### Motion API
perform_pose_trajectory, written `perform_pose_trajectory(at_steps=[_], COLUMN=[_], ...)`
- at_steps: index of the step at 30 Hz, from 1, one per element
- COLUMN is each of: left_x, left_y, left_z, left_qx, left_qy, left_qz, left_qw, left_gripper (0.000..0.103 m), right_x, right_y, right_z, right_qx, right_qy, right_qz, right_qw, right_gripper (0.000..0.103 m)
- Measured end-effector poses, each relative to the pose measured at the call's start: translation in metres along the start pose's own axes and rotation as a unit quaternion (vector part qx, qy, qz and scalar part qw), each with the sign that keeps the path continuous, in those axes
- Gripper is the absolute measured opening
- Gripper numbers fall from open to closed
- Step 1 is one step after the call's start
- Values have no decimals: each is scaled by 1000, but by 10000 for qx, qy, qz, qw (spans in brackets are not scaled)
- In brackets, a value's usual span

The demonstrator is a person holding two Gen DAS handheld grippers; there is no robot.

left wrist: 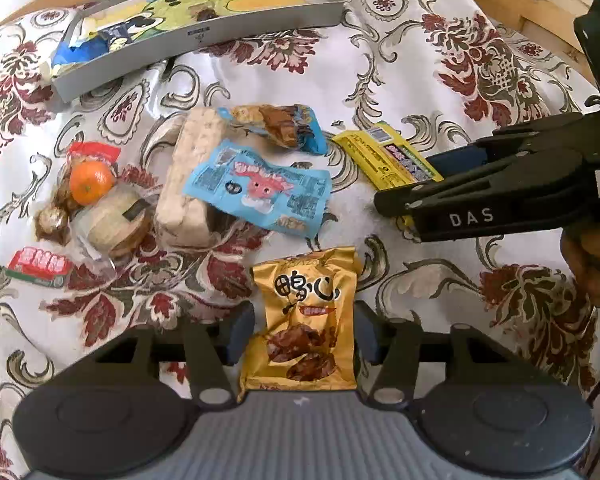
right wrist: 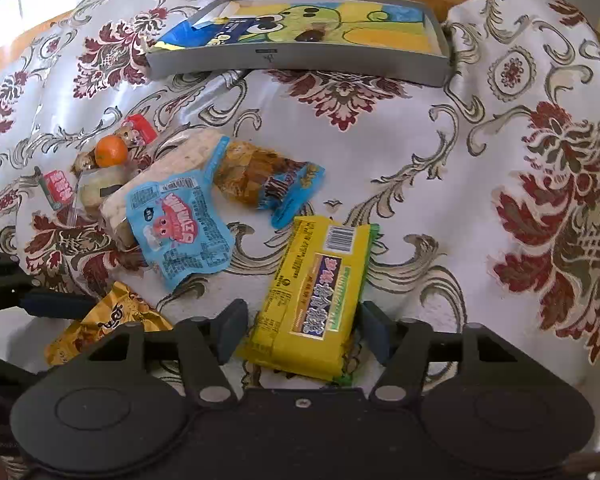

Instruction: Organize snacks

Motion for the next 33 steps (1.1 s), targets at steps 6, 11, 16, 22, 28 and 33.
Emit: perform_pose_trajectory(at_steps=[6,11,16,22,28,33], left_x=[-5,-5,-6,-6,-6,-7], left_y=[-3,-4,-5,-3,-3,-3], left_z=[1,1,0,-1,-4,-8], left_qx=[-14,-31,-42,37,33,74], left_qy=[-44,-72,-57,-42,40,142], left_qz=[-135,-192,-264,-230,-291,-250], left_qw=[9999,9998,9996,9997,9996,9996], left_gripper=[62,60,56,51,48,48], right_x=[-2,-4,-4,-3,-1,2], right_y=[-3,-6,-7,-11,-20,-23], right_z=[5,6,4,3,2,0], right_qx=[-104,-90,-80,31,242,300], right_qy=[-1,-23,12,41,100,179], right_qz=[-36,-60,18,8,35,15], right_qw=[9999,9999,10000,10000,9997,9994], right_gripper=[67,59,53,53,52,52])
Point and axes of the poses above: each gripper's, at about its wrist camera, not at the fingertips, and z roughly the way its jaws point, y to its right, x to its top, the point moved 10 cm from there along z, roughly the way its jaws point, and after that the axes turned 4 degrees about -x, right-handed, at the moved point
